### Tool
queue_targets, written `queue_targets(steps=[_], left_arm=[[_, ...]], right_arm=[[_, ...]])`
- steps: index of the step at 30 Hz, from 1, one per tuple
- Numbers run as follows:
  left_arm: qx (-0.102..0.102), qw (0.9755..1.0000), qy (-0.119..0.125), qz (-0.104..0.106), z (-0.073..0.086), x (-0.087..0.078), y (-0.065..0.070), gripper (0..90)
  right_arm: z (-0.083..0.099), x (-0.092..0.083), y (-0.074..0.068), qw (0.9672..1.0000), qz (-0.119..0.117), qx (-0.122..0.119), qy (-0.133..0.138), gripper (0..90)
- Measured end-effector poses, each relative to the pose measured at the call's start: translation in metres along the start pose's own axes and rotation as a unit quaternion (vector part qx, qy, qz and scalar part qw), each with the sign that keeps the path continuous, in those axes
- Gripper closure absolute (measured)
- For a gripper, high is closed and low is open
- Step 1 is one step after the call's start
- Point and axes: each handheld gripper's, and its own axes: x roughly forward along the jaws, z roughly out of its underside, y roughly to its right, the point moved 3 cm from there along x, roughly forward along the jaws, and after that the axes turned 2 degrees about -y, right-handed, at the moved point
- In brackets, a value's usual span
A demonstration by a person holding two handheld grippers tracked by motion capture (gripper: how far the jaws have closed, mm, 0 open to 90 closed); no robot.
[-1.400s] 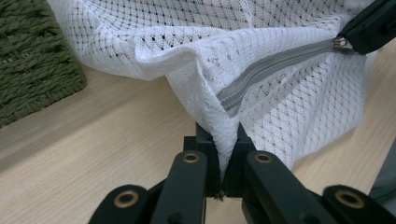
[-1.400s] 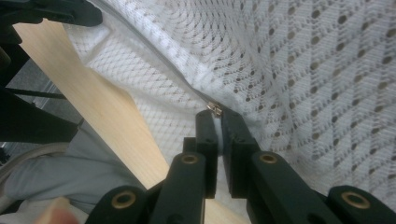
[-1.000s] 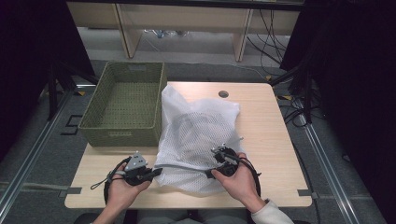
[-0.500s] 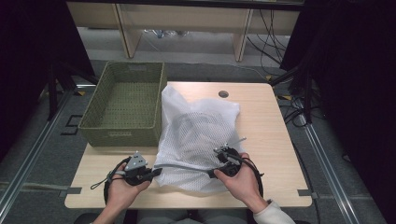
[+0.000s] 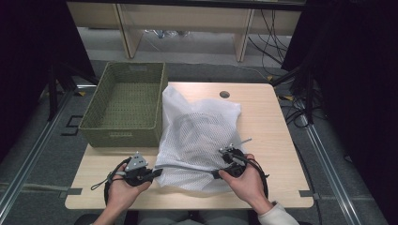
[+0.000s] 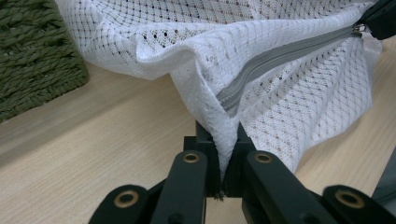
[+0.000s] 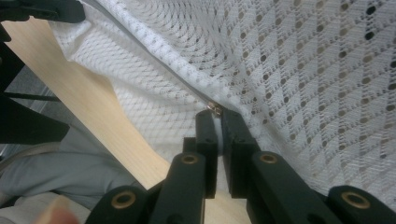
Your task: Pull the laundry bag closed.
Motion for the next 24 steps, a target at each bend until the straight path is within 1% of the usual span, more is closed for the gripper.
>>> queue_targets(steps=[1, 2, 3, 4, 5, 6, 7, 8, 9, 10, 11, 12, 14, 15, 16, 17, 18, 19, 20, 21, 22, 24], left_arm=[[-0.001, 1.0, 0.001, 0.001, 0.0, 0.0, 0.0, 88.3], [-0.008, 0.9999, 0.007, 0.0, -0.0004, 0.0009, 0.0009, 88.3], [-0.008, 0.9999, 0.007, -0.001, -0.0003, 0.0008, 0.0008, 88.3], [-0.008, 0.9999, 0.007, -0.002, -0.0002, 0.0009, 0.0006, 88.3], [-0.008, 0.9999, 0.006, -0.002, -0.0002, 0.0008, 0.0006, 88.3], [-0.008, 1.0, 0.005, -0.002, -0.0001, 0.0007, 0.0004, 88.3], [-0.007, 1.0, 0.005, -0.002, 0.0, 0.0008, 0.0002, 88.3], [-0.003, 1.0, 0.001, -0.002, 0.0002, 0.0003, -0.0007, 88.3], [0.003, 1.0, -0.005, -0.007, 0.0004, -0.0002, -0.0022, 88.3], [0.004, 1.0, -0.005, -0.006, 0.0005, -0.0002, -0.0023, 88.3], [0.004, 1.0, -0.005, -0.007, 0.0005, -0.0002, -0.0024, 88.3], [0.004, 1.0, -0.006, -0.007, 0.0006, -0.0004, -0.0025, 88.3], [-0.003, 1.0, 0.0, -0.005, 0.0003, 0.0002, -0.0015, 88.3], [-0.001, 1.0, -0.003, -0.005, 0.0002, -0.0003, -0.0015, 88.3], [-0.002, 1.0, 0.001, -0.003, 0.0002, 0.0, -0.0012, 88.3], [-0.011, 0.9999, 0.006, -0.001, -0.0003, 0.0008, 0.0002, 88.3], [-0.011, 0.9999, 0.006, -0.001, -0.0003, 0.0008, 0.0002, 88.3], [-0.001, 1.0, -0.002, -0.004, 0.0001, -0.0005, -0.0015, 88.3], [-0.01, 0.9999, 0.006, -0.004, -0.0003, 0.0003, -0.0005, 88.3], [-0.001, 1.0, -0.003, -0.007, 0.0002, -0.0011, -0.0028, 88.3], [-0.003, 1.0, -0.002, -0.006, 0.0005, -0.0007, -0.0031, 88.3], [-0.002, 1.0, -0.003, -0.006, 0.0002, -0.0012, -0.0024, 88.3]], right_arm=[[0.0002, -0.0006, -0.0012, 1.0, -0.003, 0.002, -0.001, 87.1], [0.0, -0.0009, -0.0007, 0.9999, -0.008, -0.005, 0.003, 87.1], [0.0011, -0.0031, -0.003, 0.9999, -0.005, 0.009, 0.0, 87.1], [0.001, -0.0027, -0.0007, 1.0, -0.009, 0.003, -0.001, 87.1], [0.0017, -0.0034, -0.0011, 0.9999, -0.007, 0.01, 0.001, 87.1], [0.0021, -0.0037, -0.0008, 0.9999, -0.003, 0.009, 0.006, 87.1], [0.0027, -0.0042, 0.0002, 0.9999, -0.002, 0.01, 0.005, 87.1], [0.0031, -0.0046, 0.0005, 0.9999, -0.003, 0.011, 0.003, 87.1], [0.0035, -0.0045, 0.0017, 0.9999, -0.005, 0.009, 0.004, 87.1], [0.0036, -0.0046, 0.0025, 1.0, -0.003, 0.004, 0.005, 87.1], [0.0038, -0.0048, 0.0027, 1.0, -0.004, 0.006, 0.005, 87.0], [0.0043, -0.0053, 0.0016, 0.9999, -0.001, 0.015, 0.003, 87.1], [0.0044, -0.0052, 0.0016, 0.9999, -0.003, 0.016, 0.004, 87.1], [0.0044, -0.0053, 0.0017, 0.9999, -0.003, 0.016, 0.004, 87.1], [0.0044, -0.0054, 0.0017, 0.9999, -0.003, 0.016, 0.004, 87.1], [0.0044, -0.0057, 0.0019, 0.9999, -0.006, 0.015, 0.002, 87.1], [0.0044, -0.0057, 0.0019, 0.9999, -0.006, 0.015, 0.002, 87.1], [0.0046, -0.0059, 0.0022, 0.9999, -0.004, 0.015, 0.002, 87.1], [0.0046, -0.0059, 0.0037, 1.0, -0.002, 0.008, 0.004, 87.1], [0.0047, -0.0061, 0.0042, 1.0, -0.002, 0.007, 0.005, 87.1], [0.0052, -0.0064, 0.0039, 0.9999, -0.002, 0.013, 0.005, 87.1], [0.0055, -0.0065, 0.0051, 0.9999, -0.001, 0.009, 0.006, 87.1]])
